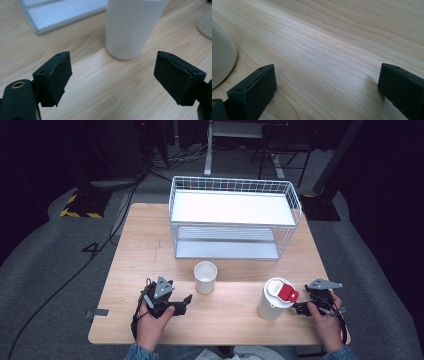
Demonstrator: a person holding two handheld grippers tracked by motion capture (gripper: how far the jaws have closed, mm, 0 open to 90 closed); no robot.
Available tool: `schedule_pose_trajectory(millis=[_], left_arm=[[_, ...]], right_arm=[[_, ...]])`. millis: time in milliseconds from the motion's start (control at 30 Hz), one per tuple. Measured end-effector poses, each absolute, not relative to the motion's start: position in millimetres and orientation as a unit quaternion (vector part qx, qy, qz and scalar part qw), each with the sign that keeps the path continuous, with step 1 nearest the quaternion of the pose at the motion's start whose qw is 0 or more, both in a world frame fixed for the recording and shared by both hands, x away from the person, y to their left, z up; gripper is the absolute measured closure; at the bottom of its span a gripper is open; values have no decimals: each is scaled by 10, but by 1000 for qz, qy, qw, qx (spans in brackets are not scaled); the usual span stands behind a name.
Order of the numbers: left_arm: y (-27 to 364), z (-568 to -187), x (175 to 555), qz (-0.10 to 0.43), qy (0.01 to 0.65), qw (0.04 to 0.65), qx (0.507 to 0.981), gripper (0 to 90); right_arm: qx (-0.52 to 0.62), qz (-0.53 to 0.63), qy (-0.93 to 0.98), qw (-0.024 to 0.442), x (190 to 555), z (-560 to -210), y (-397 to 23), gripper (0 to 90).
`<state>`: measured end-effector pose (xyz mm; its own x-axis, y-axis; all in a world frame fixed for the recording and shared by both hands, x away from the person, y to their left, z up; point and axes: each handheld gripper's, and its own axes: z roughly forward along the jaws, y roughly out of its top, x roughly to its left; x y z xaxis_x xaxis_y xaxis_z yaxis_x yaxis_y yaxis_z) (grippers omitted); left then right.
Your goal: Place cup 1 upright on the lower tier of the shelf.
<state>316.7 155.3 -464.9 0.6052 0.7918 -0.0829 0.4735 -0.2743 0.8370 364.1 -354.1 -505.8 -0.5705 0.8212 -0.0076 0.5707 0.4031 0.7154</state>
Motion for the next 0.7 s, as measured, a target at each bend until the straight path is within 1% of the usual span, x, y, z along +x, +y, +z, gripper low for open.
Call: schedule_pose_trajectory(millis=[67,167,200,400,533,700], left_arm=[[1525,-4621,3181,182,399,464,770,154],[1502,-4604,3191,185,390,477,766,153],[1477,-4595,3208,191,377,485,766,153],[1376,-4599,3273,190,359,497,767,152],[1310,-4607,3320,191,353,509,761,152],[1237,-4652,3387,191,352,510,761,152]], right_arm=[[426,342,817,183,3641,-5058,-3541,19],[426,342,817,183,3641,-5058,-3541,19],[426,342,817,183,3641,-5058,-3540,19],[426,342,817,183,3641,-5058,-3541,19],[424,342,819,181,3641,-5059,-3536,8],[423,341,819,181,3642,-5060,-3535,5]])
